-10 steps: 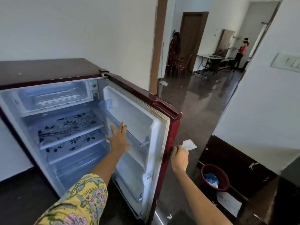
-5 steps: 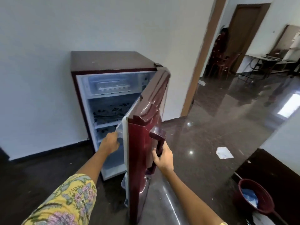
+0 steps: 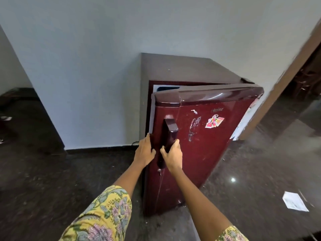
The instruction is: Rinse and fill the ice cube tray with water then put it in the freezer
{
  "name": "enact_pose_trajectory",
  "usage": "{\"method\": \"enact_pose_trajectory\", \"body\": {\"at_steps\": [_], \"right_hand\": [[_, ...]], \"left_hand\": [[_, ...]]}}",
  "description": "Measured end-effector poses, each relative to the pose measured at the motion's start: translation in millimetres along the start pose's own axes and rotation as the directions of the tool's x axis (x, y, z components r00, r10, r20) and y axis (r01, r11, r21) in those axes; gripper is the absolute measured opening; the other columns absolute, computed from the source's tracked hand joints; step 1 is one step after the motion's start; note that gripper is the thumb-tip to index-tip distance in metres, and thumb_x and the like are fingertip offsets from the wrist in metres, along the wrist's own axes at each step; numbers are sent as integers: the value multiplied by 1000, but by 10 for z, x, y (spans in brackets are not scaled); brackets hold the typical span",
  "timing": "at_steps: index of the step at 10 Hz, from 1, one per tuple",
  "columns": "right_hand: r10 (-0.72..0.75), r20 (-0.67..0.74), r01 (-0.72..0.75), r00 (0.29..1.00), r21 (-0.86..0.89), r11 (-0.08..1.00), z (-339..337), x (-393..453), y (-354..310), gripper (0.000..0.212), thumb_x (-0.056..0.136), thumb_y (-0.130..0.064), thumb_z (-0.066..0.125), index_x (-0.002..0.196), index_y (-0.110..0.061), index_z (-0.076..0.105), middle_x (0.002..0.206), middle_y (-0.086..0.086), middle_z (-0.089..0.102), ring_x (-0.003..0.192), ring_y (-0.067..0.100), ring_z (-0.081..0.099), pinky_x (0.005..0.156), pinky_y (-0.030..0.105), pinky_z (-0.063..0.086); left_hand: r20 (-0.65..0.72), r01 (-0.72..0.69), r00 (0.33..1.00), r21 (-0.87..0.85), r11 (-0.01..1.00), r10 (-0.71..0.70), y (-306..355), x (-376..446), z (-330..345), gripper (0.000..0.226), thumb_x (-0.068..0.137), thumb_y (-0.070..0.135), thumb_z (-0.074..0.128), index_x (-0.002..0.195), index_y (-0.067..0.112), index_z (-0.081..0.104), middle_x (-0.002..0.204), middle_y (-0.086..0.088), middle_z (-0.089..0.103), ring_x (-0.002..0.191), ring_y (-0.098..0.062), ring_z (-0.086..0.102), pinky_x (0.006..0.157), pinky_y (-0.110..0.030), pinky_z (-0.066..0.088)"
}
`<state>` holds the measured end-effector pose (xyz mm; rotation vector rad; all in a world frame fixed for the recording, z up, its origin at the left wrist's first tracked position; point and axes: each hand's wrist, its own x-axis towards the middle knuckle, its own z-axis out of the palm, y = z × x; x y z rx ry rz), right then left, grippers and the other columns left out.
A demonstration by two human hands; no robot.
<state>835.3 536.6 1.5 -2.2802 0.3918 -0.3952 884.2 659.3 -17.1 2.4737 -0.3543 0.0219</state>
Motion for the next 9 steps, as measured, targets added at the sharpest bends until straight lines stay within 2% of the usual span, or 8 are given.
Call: {"method": "enact_pose_trajectory", "body": {"at_steps": [1,3,4,5,6,7,8,9], "right_hand": [[45,-18,-45,999,11,999,226,241,-111,43,85,-25,59,114,-3,37,111,17,54,97,33,58,82,43,51],[110,-21,-110,994,17,994,474,552,-288,42,86,-24,60,115,-8,34,113,16,53,100,31,58,84,44,52],[130,2,-130,991,-3,991,497,609,-320,41,88,-25,58,115,-10,32,114,16,53,99,31,59,84,43,52],[114,15,-114,993,-25,993,496,618,-299,44,89,-27,57,117,-8,30,114,17,53,98,32,59,83,43,52],[76,69,-74,995,-38,997,404,613,-300,49,88,-34,59,117,-7,31,115,18,53,101,33,57,83,44,51],[-5,99,3,995,21,1000,250,513,-128,52,86,-43,58,116,-7,36,118,15,52,106,30,53,85,38,47],[-14,43,15,999,-17,1000,-53,305,193,47,89,-45,52,117,-9,40,114,11,54,106,25,52,85,36,45],[20,-11,-21,1000,-101,995,-337,129,609,43,91,-46,48,116,-12,43,113,7,56,108,23,51,85,36,46]], "left_hand": [[8,19,1000,32,999,-19,-14,194,-6,80,90,15,56,152,3,7,153,-12,27,142,-26,27,107,-33,39],[38,14,999,35,999,-15,-180,459,104,89,88,13,58,152,5,-5,159,-9,10,147,-23,13,111,-27,33],[76,-6,997,64,998,1,-223,546,59,93,86,12,60,152,5,-6,159,-10,11,147,-23,16,108,-30,40],[101,-21,995,93,995,11,-279,601,5,96,83,11,62,152,7,-5,155,-12,22,141,-25,28,97,-32,50],[131,21,990,213,977,-50,-238,513,4,92,86,16,61,152,6,-2,148,-12,32,135,-26,36,95,-35,50],[119,101,980,400,911,-161,-74,354,108,69,90,23,57,146,4,23,138,-12,46,129,-27,43,95,-37,48],[212,15,967,510,860,-143,214,118,317,32,94,23,51,123,10,54,121,-8,62,115,-25,58,90,-34,48],[277,-119,961,477,871,-20,491,-91,622,26,95,18,48,118,11,57,118,-5,64,114,-23,60,91,-34,48]]}}
